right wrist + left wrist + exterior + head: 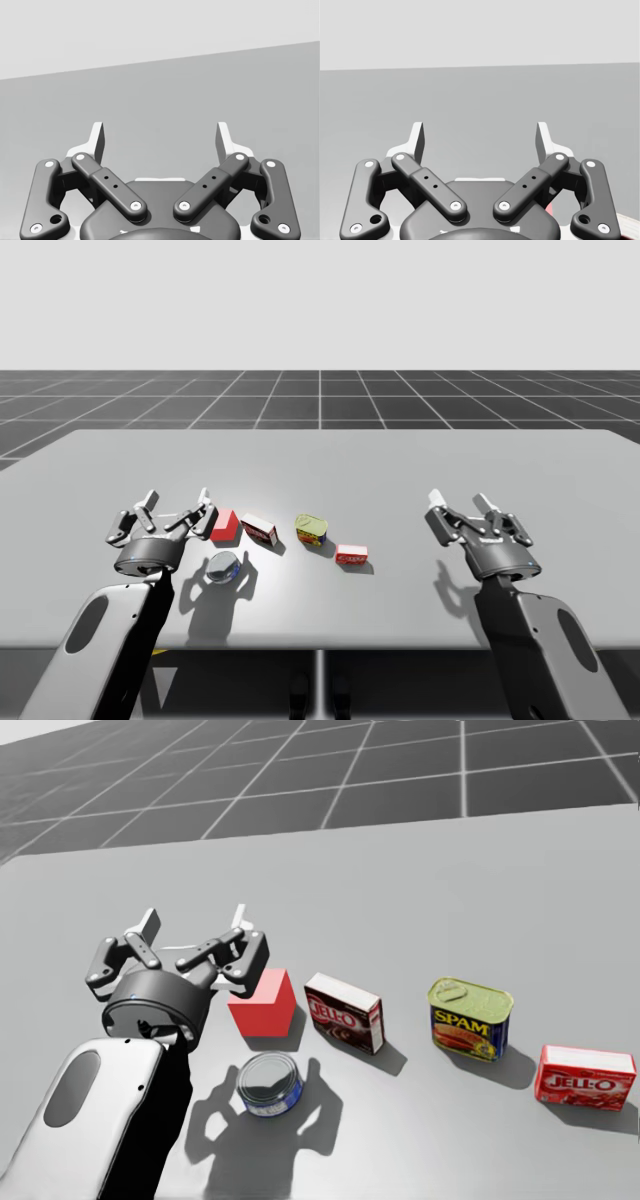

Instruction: Find the red cube and pick it up.

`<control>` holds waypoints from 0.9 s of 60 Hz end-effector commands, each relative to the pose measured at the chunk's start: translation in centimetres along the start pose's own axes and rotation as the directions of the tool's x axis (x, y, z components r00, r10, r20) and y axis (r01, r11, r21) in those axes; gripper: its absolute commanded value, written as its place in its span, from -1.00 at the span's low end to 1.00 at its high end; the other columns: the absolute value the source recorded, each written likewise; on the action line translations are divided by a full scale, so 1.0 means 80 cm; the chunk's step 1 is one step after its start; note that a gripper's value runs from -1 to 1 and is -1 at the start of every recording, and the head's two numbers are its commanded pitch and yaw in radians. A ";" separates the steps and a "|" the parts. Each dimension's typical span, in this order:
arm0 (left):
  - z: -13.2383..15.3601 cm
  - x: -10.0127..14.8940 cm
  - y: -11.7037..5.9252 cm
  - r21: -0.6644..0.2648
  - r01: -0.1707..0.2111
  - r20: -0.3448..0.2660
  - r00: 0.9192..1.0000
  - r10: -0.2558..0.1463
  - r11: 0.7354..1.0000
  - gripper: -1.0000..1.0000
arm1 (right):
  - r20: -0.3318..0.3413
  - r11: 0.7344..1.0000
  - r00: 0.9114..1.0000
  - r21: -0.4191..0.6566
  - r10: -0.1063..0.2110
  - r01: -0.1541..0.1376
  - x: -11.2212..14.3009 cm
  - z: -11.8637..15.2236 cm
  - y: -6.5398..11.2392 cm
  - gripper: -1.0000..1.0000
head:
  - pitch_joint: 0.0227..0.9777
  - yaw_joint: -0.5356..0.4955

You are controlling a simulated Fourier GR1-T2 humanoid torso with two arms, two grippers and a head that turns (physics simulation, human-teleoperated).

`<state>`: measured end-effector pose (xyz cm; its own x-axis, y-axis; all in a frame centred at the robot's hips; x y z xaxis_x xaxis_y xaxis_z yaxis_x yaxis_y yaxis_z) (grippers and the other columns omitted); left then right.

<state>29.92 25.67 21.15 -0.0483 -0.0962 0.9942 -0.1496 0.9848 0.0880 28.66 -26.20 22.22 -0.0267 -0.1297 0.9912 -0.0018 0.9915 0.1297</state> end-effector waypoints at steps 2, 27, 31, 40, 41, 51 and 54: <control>-0.001 -0.001 0.000 0.003 -0.001 -0.006 1.000 0.001 1.000 -1.00 | -0.009 1.000 1.000 0.007 0.013 -0.012 -0.004 0.000 0.005 -1.00 | 0.53 0.74; 0.020 0.026 -0.009 -0.052 -0.074 -0.075 0.995 0.070 0.996 -1.00 | -0.011 1.000 1.000 -0.004 0.020 -0.020 -0.006 0.000 0.004 -1.00 | 0.58 0.86; 0.034 0.037 -0.007 -0.047 -0.063 -0.104 0.993 0.058 0.997 -1.00 | -0.011 1.000 1.000 -0.008 0.019 -0.019 -0.006 0.001 0.004 -1.00 | 0.58 0.86; 0.061 0.041 0.001 -0.078 -0.056 -0.180 0.983 0.042 0.995 -1.00 | -0.011 1.000 1.000 -0.011 0.017 -0.017 -0.005 0.000 0.003 -1.00 | 0.58 0.87; 0.065 0.041 0.002 -0.084 -0.050 -0.188 0.982 0.033 0.995 -1.00 | -0.012 1.000 1.000 -0.011 0.017 -0.017 -0.005 0.000 0.002 -1.00 | 0.58 0.88; 0.089 0.023 0.006 -0.105 -0.014 -0.243 0.970 -0.011 0.994 -1.00 | -0.010 1.000 1.000 -0.016 0.016 -0.016 -0.005 0.000 0.001 -1.00 | 0.57 0.86; 0.096 0.013 0.006 -0.109 -0.017 -0.266 0.964 -0.013 0.994 -1.00 | -0.008 1.000 1.000 -0.017 0.015 -0.015 -0.005 0.000 0.000 -1.00 | 0.57 0.86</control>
<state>23.97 24.91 23.45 0.1517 -0.0535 0.9870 -0.0576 0.9964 0.0628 28.68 -25.98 21.83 -0.0163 -0.1133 0.9934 0.0116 0.9935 0.1135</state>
